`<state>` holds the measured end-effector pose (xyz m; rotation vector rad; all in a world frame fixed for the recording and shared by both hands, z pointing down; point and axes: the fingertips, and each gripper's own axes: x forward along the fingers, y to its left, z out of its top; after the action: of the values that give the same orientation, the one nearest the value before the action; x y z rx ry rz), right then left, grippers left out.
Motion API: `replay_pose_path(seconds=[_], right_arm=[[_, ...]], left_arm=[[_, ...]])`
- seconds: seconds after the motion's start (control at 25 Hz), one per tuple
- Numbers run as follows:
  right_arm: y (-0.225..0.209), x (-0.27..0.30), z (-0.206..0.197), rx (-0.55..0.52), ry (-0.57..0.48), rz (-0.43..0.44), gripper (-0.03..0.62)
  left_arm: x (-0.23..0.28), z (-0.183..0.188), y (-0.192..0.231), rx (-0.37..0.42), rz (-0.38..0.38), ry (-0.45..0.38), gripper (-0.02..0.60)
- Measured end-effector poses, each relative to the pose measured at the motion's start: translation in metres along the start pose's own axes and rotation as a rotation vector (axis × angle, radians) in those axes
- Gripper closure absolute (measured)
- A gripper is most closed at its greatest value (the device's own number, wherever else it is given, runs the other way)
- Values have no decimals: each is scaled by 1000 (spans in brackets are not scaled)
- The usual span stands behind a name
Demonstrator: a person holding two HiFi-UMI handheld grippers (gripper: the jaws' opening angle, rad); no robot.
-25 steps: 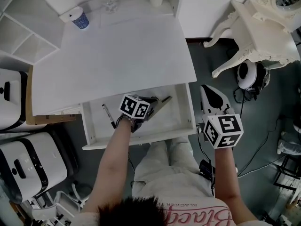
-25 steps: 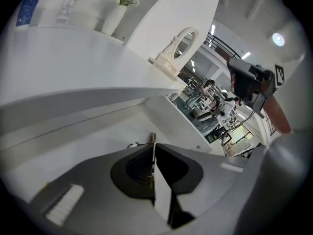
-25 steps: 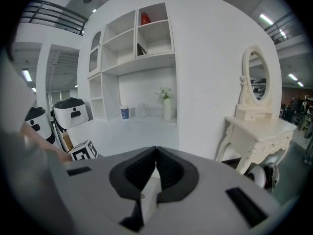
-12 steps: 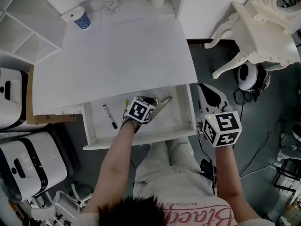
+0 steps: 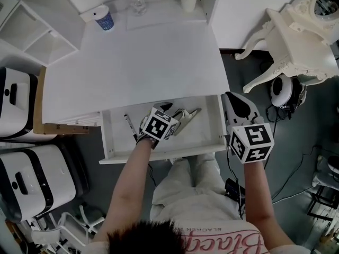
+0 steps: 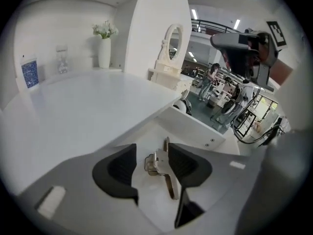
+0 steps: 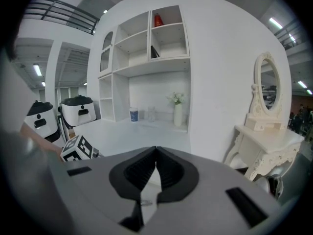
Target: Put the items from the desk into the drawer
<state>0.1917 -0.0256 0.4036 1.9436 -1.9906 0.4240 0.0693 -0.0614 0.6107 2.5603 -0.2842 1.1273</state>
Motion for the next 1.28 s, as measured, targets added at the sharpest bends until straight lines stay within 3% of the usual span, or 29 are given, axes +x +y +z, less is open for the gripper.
replay_pose_path(seconds=[0.48, 1.28], right_arm=[[38, -3, 47, -77, -97, 39, 586], [56, -23, 127, -304, -249, 185, 586]], left_arm=[[-102, 54, 29, 40, 145, -236, 393], [-260, 124, 45, -22, 514, -641, 393]])
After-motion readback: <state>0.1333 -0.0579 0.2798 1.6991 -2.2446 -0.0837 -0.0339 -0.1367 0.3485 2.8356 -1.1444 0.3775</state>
